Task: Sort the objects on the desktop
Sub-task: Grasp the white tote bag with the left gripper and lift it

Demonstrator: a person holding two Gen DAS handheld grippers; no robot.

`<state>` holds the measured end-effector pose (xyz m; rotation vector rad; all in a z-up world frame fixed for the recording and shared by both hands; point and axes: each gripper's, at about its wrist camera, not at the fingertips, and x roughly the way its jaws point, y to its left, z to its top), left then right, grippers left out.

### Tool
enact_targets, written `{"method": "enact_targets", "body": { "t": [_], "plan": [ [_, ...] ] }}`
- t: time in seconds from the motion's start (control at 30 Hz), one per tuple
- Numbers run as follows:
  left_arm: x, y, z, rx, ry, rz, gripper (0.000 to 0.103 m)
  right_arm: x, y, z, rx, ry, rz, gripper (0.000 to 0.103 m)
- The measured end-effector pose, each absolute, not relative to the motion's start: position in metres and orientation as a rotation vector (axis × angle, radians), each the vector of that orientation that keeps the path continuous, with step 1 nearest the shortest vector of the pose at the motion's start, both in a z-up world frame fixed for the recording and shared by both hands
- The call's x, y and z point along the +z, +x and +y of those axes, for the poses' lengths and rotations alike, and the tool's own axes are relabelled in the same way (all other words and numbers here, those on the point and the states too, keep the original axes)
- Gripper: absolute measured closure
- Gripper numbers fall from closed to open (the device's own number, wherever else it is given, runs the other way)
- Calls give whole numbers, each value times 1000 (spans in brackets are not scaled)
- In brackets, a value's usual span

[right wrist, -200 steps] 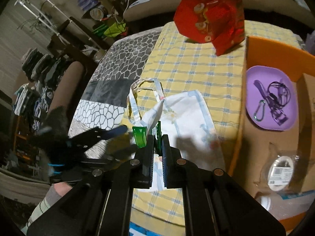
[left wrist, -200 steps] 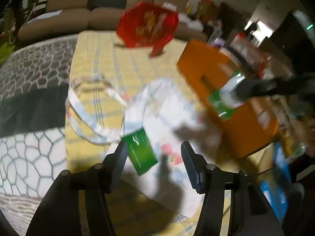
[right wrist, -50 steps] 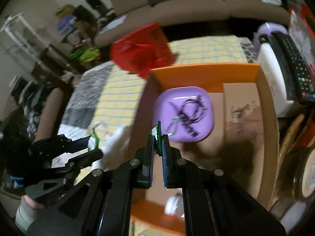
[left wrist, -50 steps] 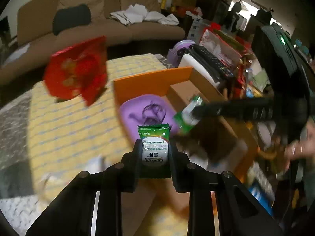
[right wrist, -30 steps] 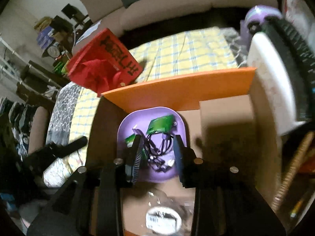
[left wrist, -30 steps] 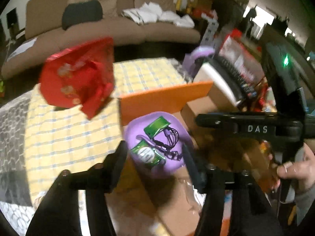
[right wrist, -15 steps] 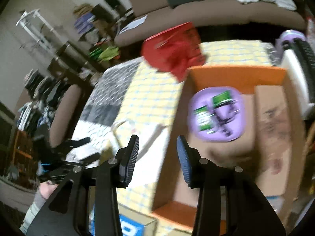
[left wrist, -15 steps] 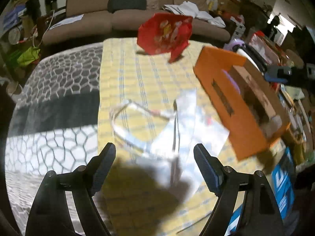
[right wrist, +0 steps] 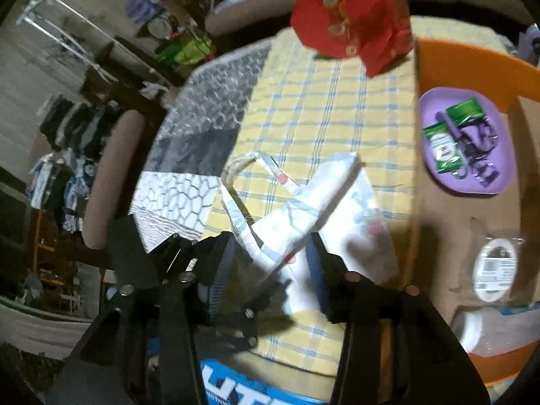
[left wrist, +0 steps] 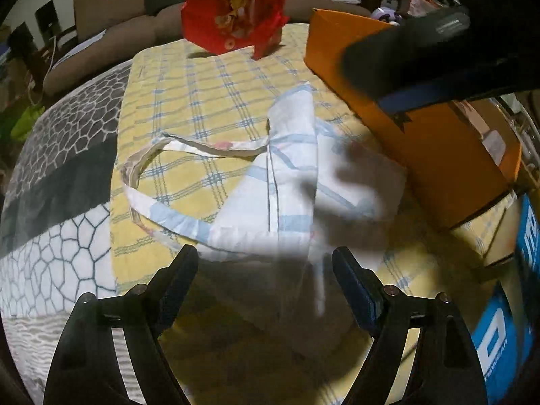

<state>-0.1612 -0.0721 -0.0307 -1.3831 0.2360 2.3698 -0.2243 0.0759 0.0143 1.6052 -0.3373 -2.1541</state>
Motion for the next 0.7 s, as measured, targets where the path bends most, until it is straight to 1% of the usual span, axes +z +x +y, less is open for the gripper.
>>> {"method": "enact_targets", "body": {
  "t": [0.07, 0.13, 0.2, 0.27, 0.3, 0.33, 0.37, 0.4, 0.43, 0.47, 0.53, 0.7],
  "plan": [
    [-34, -164, -77, 2376, -1380, 189, 24, 4, -233, 68, -2186, 1629, -324, 57],
    [-37, -165, -82, 2390, -1381, 153, 39, -10, -242, 64, -2214, 1684, -335, 57],
    [-39, -168, -91, 2395, -1384, 69, 41, -23, -250, 65, -2233, 1719, -373, 57],
    [-39, -168, -99, 2400, -1364, -6, 49, -34, -257, 64, -2258, 1758, -340, 57],
    [-39, -168, -102, 2400, -1352, -32, 59, -38, -259, 63, -2262, 1770, -325, 57],
    [-39, -168, -104, 2395, -1341, -55, 72, -42, -262, 63, -2264, 1779, -323, 57],
    [-38, -167, -105, 2382, -1331, -71, 77, -45, -266, 62, -2252, 1772, -337, 64],
    [-37, -167, -105, 2374, -1331, -76, 80, -48, -268, 60, -2224, 1741, -368, 87],
    [-34, -167, -105, 2367, -1331, -77, 82, -47, -268, 58, -2204, 1724, -387, 98],
    [-30, -165, -105, 2369, -1321, -70, 84, -45, -269, 56, -2199, 1713, -379, 100],
    [-16, -166, -107, 2371, -1294, -80, 85, -30, -265, 52, -2220, 1638, -341, 100],
    [51, -165, -109, 2428, -1150, -54, 85, 37, -250, 63, -2255, 1466, -341, 100]
  ]
}}
